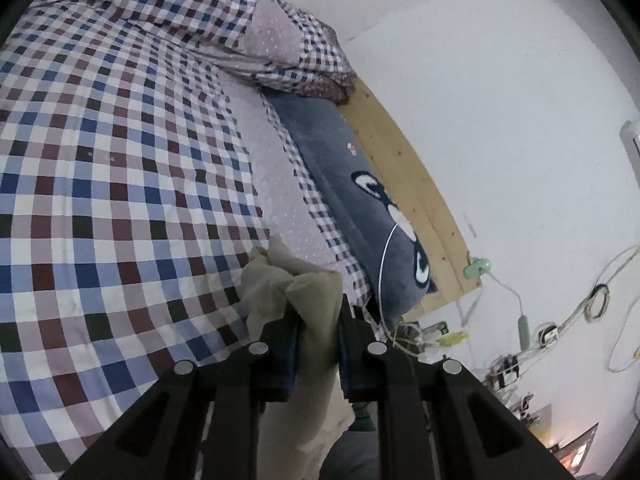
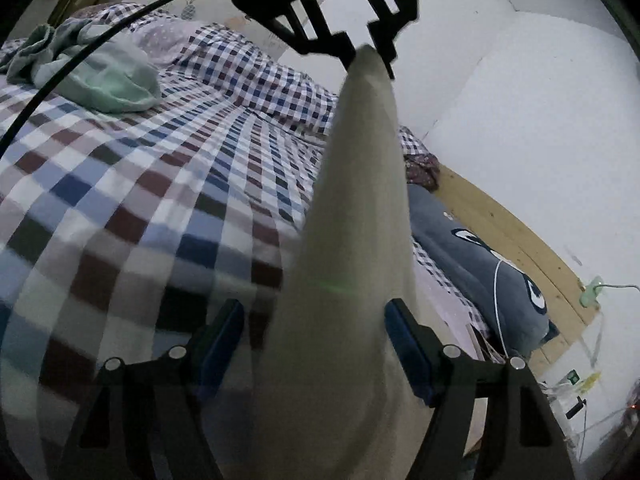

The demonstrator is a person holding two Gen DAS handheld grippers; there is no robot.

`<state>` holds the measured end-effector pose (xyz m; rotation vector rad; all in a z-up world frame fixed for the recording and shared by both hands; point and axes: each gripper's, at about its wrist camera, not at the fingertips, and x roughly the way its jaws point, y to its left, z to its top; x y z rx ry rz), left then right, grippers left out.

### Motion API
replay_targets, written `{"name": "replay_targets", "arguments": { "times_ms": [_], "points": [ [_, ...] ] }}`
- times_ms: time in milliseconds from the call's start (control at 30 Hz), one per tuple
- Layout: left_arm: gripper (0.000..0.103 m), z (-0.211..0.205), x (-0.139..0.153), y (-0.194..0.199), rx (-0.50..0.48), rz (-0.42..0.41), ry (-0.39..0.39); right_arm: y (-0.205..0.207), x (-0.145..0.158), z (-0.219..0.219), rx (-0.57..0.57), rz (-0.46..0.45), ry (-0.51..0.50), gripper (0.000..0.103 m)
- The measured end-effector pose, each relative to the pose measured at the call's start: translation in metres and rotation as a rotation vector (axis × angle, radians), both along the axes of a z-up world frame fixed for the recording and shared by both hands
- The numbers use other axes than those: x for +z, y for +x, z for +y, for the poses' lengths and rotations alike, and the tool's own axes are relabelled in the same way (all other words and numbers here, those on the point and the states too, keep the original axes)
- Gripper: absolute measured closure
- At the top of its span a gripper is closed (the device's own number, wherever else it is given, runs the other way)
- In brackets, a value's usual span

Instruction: Fold clothes

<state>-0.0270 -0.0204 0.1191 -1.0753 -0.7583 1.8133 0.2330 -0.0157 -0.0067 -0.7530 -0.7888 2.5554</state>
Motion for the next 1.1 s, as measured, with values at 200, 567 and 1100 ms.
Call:
{"name": "replay_targets", "arguments": {
  "times_ms": [200, 567, 1100],
  "points": [
    [0.09, -0.03, 0.018, 0.005, 0.095, -0.006, 0.073, 0.029, -0.001, 0.02, 0.043, -0.089, -0.023, 0.029],
    [0.098, -0.066, 0.041, 0.027, 0.246, 0.01, 0.122, 0.062, 0.03, 0.036, 0.143, -0.179, -0.069, 0.08],
    [0.095, -0.16, -0.068, 0.07, 0.454, -0.228, -0.121, 0.087, 0.06, 0.087, 0.357, -0.312, -0.21, 0.095]
  ]
}}
